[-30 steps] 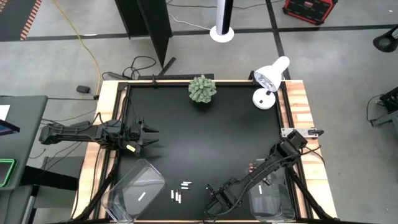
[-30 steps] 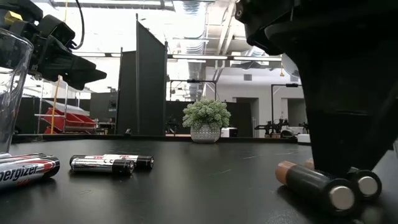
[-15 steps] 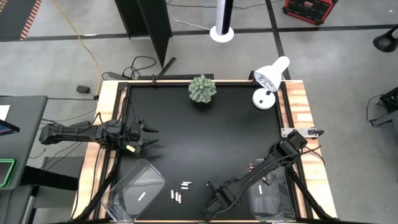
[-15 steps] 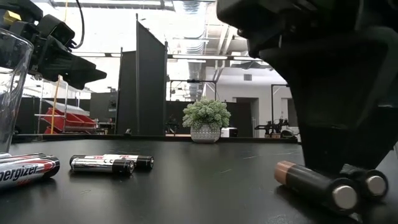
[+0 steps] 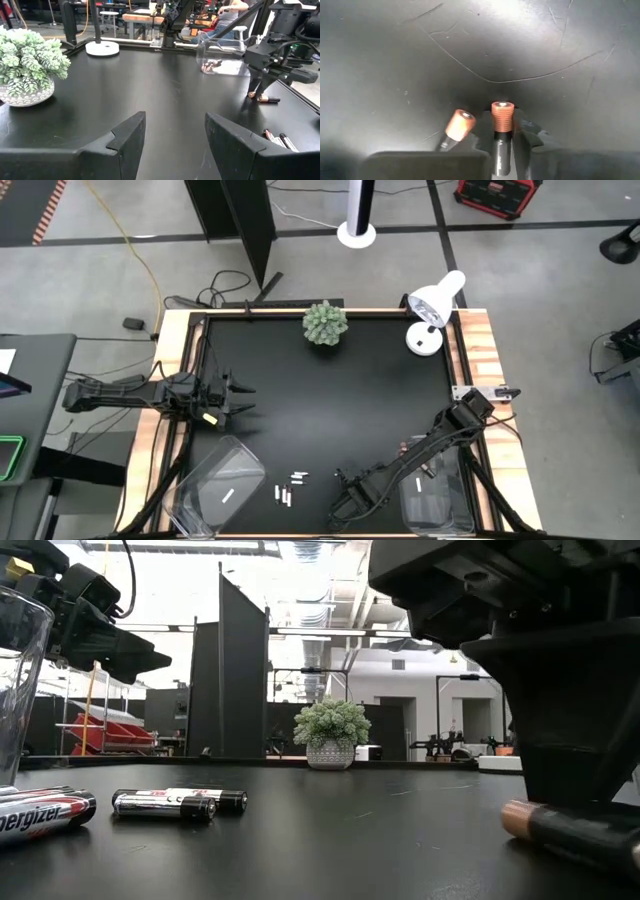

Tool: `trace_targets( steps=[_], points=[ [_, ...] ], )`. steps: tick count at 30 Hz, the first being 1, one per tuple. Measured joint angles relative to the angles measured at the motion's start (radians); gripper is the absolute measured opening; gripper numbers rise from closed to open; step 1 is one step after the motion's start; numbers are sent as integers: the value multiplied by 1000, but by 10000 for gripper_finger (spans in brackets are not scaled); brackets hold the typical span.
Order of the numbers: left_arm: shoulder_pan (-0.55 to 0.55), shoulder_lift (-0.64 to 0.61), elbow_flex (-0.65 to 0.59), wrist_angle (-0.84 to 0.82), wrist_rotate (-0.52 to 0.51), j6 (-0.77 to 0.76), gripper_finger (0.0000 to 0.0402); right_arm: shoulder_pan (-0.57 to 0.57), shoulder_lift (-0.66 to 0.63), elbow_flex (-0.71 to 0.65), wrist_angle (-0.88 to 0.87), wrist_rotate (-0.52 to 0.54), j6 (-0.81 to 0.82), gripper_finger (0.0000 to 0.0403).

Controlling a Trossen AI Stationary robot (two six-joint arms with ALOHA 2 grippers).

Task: Sort batteries
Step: Put the black battery into the right transparent bin

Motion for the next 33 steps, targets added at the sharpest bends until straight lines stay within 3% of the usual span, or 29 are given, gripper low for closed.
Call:
trace_targets(
  steps=[5, 33],
  points=[
    [0, 0, 0, 0, 0, 0, 200, 0, 0, 0, 4, 0, -16, 17],
    [0, 0, 0, 0, 0, -7, 200, -12, 9, 59, -128, 45, -113, 11]
  ],
)
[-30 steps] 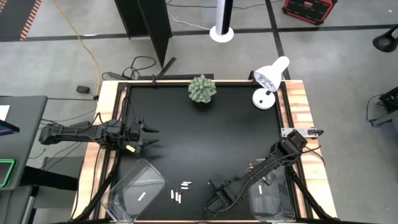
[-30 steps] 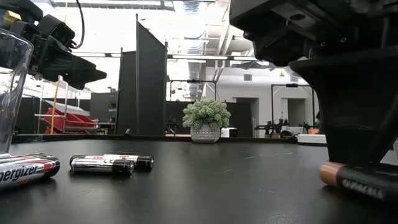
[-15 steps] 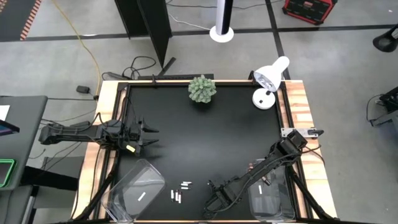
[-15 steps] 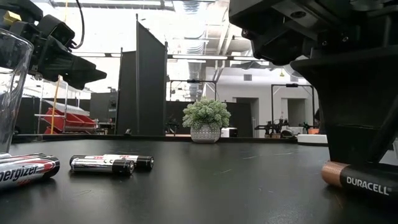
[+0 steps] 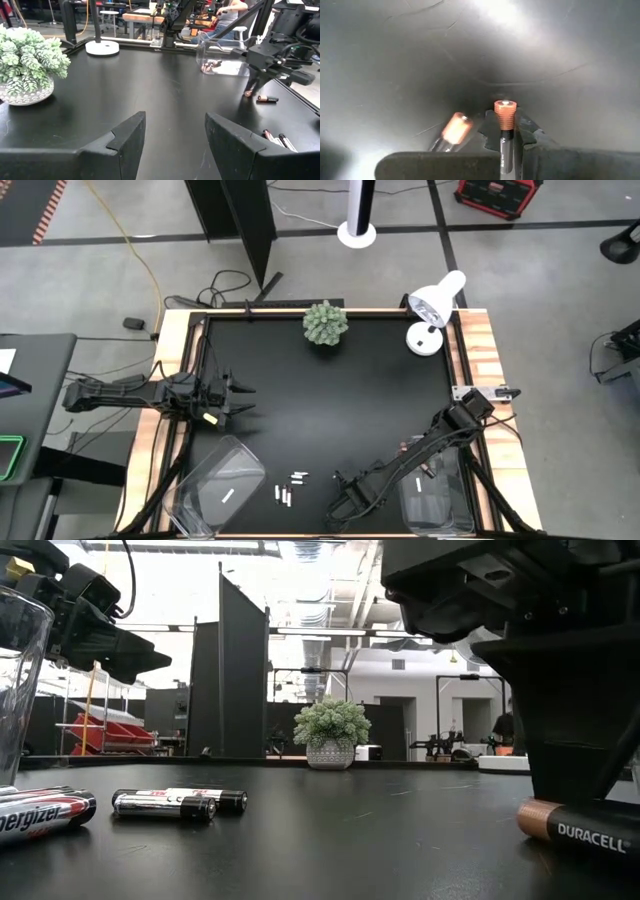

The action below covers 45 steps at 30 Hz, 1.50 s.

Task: Sort batteries
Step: Put the black battery into the right transparent bin

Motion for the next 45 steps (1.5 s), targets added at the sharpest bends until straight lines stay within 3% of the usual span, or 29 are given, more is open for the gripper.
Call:
trace_targets(
  steps=[13, 27, 32, 45],
  points=[
    [0, 0, 0, 0, 0, -1, 200, -8, -1, 104, -140, 56, -182, 11],
    [0, 0, 0, 0, 0, -22, 200, -12, -3, 318, -127, 64, -727, 11],
    [0, 0, 0, 0, 0, -37, 200, -20, -3, 341, -129, 63, -734, 11],
    [0, 0, 0, 0, 0, -38, 200, -20, -3, 341, -122, 29, -455, 11]
  ],
)
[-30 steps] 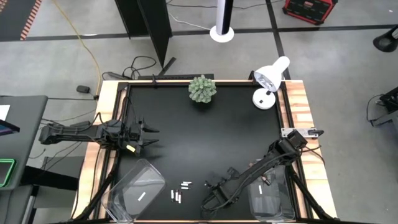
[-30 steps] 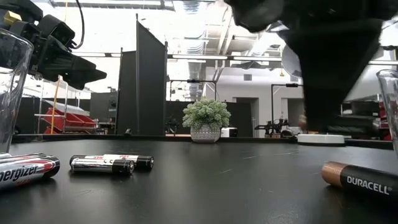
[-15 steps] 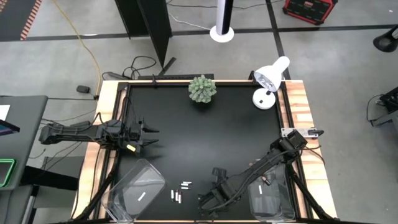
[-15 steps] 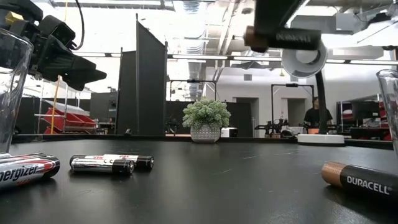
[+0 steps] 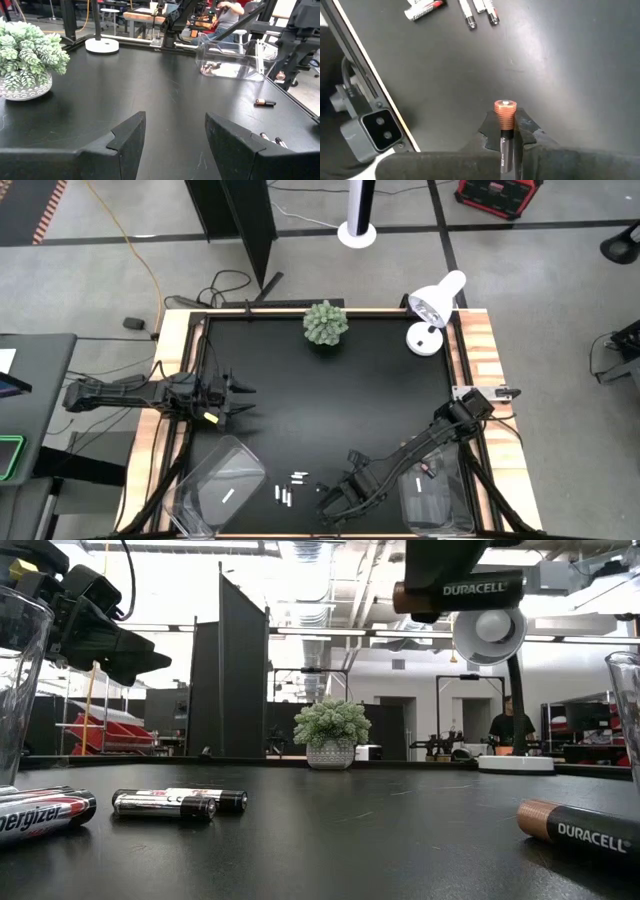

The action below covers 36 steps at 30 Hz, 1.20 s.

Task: Sort batteries
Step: Put the black battery into the right transparent bin

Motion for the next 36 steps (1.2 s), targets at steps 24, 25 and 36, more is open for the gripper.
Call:
trace_targets(
  steps=[24, 25, 36],
  points=[
    [0, 0, 0, 0, 0, 3, 200, 151, -221, -17, -326, 128, 137, 11],
    [0, 0, 0, 0, 0, 3, 200, 165, -237, -29, -326, 129, 151, 11],
    [0, 0, 0, 2, 0, 4, 200, 348, -278, -258, -327, -44, 594, 11]
  ],
)
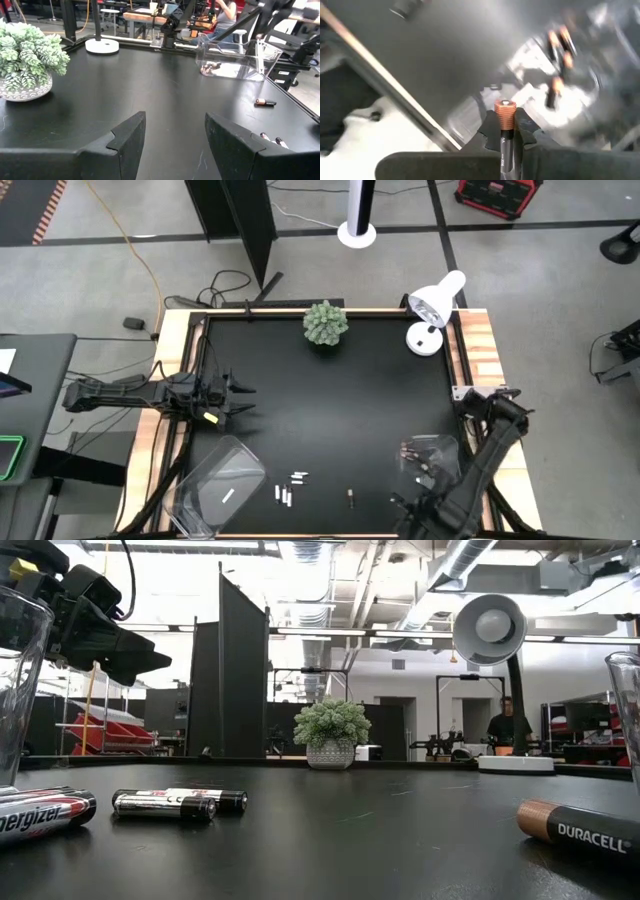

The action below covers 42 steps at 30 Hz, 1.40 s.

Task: Sort batteries
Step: Put the black battery into the right transparent bin

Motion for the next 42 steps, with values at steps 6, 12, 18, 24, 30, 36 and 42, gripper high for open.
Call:
trace_targets(
  steps=[6, 12, 18, 24, 30, 36, 42],
  points=[
    [0, 0, 0, 1, 0, 0, 200, 93, 0, -142, 14, -47, 288, 11],
    [0, 0, 0, 2, 0, -2, 200, 113, 0, -228, 123, -68, 369, 16],
    [0, 5, 24, -10, 1, -32, 200, 81, 11, -246, 109, -68, 370, 85],
    [-3, 9, 52, -34, 12, -34, 200, 69, 11, -246, 86, -68, 315, 195],
    [-3, 9, 57, -19, 75, 16, 200, 62, 11, -246, 56, -71, 248, 245],
    [-3, 8, 59, -17, 88, 22, 200, 47, -2, -195, 5, -50, 192, 242],
    [-3, 8, 61, -3, 85, 33, 200, 0, -55, -154, 8, 91, 143, 235]
  ],
)
